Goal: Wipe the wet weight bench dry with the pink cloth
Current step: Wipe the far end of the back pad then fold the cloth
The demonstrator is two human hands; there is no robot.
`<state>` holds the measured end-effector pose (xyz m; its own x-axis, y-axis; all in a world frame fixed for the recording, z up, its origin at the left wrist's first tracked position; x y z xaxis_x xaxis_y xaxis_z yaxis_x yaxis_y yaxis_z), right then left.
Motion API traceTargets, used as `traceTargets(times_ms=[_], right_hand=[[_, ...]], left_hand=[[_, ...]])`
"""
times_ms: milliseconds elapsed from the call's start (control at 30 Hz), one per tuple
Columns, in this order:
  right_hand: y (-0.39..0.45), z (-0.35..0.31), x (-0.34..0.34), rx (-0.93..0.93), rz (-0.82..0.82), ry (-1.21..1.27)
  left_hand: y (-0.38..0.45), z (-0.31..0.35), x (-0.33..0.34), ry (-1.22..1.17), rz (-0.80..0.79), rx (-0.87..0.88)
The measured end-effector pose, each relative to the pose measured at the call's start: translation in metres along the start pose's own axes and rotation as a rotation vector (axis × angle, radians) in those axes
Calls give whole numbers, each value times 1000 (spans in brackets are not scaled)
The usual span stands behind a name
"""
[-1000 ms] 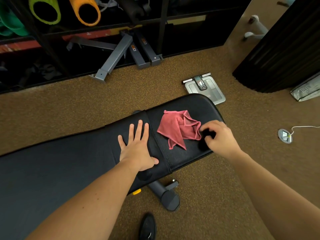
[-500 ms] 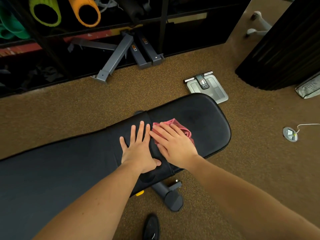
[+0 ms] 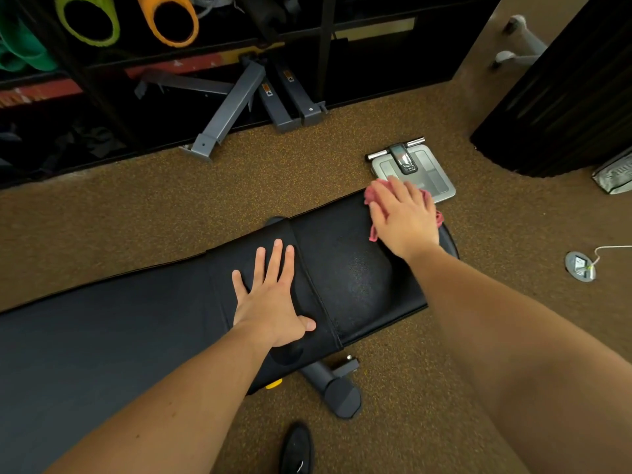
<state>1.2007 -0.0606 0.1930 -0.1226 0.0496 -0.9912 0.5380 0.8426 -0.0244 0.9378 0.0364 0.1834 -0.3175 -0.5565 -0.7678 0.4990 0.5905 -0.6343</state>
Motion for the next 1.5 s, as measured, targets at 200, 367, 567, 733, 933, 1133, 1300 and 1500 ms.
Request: traceTargets(times_ms=[200,367,567,733,933,1133,1300,1500], right_hand=[[-21,29,-12,242,41,140],[-47,53,-16,418,91,304],[-80,1,-56,203,371,185],[-104,-112,-9,-157,52,136],[-97,-110,27,-237,-60,35],[-65,-38,12,-5,-20,-12],[-59,3,7,173,13,10],[-72,44,-9,419,23,268]], left_hand=[[-2,0,-1,-5,-9,3],[-2,0,-2,-10,-3,4],[-2,1,-1,-3,-13,-2],[-2,1,-2,-10,-19,3],[-2,1,-3,3,-17,7],[-1,0,-1,4,-15,5],[0,0,0,8,-16,11],[-1,0,0,8,-17,8]])
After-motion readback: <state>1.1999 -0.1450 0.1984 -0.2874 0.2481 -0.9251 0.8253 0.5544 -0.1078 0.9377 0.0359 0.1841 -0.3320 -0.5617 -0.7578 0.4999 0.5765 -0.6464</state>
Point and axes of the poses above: each hand's wrist, its own y-axis towards the middle knuckle, its own x-axis out of the palm, z = x × y, the point moved 5 cm from there along y, towards the middle knuckle, and after that the axes turned 13 degrees about -x, right-handed, at the moved point
